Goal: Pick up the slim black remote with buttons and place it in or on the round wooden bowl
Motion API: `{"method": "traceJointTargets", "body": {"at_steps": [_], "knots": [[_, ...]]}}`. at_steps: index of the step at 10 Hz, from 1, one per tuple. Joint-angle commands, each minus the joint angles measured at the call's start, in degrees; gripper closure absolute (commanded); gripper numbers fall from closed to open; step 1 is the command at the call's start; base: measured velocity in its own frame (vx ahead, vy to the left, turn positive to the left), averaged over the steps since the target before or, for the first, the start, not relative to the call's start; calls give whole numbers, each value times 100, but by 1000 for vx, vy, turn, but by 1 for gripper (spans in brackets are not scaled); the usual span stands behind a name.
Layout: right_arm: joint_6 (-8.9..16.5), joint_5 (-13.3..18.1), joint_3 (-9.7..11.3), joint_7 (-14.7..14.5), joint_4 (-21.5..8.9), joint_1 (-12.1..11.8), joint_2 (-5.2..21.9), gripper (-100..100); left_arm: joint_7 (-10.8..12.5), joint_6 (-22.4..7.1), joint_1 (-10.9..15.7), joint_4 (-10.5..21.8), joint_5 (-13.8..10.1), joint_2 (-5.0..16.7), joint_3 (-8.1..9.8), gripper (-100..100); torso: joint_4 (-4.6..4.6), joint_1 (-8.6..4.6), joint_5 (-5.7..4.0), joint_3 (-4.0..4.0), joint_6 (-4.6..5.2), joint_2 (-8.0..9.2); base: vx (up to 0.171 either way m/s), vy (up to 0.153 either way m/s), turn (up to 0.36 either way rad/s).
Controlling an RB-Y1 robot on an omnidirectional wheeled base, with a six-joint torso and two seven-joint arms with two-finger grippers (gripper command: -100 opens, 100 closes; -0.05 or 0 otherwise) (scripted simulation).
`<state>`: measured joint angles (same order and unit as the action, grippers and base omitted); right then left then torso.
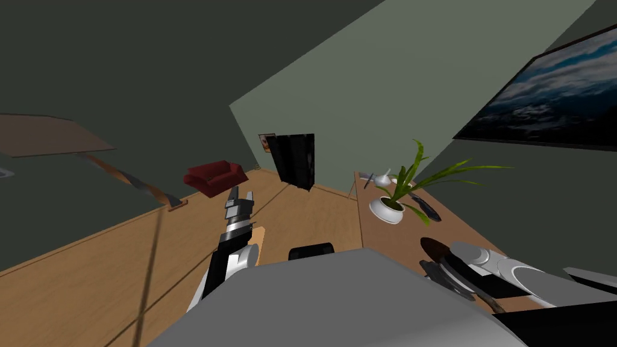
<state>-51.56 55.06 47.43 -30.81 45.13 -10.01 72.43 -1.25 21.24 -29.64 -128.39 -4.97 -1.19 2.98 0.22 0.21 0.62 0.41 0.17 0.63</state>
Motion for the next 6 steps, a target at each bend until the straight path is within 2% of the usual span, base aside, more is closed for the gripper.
{"method": "traceJointTargets", "body": {"at_steps": [1,2,3,4,5,6], "knots": [[-29,-104,57,208,-125,29,7,100,0,0,0,0,0,0,0,0,0,0,0,0,0,0,-203,18,437],[-43,-274,150,444,-252,65,44,100,0,0,-1,0,0,0,0,0,-1,0,2,-12,-4,-26,-156,-9,436],[-51,-441,245,582,-381,103,76,100,0,0,-2,0,0,1,1,0,-5,-11,4,-24,-7,-46,-256,-18,486],[-51,-441,245,681,-381,103,76,100,0,0,-1,0,0,1,1,0,-3,-16,6,-14,-4,-26,-218,-12,389],[-53,-604,343,850,-511,142,101,100,0,0,-2,0,0,1,2,0,-3,-14,6,-15,2,-31,-209,14,386],[-53,-604,343,919,-511,142,101,100,0,0,-2,0,0,1,1,0,-4,-7,9,-17,1,-33,-150,14,283]]}}
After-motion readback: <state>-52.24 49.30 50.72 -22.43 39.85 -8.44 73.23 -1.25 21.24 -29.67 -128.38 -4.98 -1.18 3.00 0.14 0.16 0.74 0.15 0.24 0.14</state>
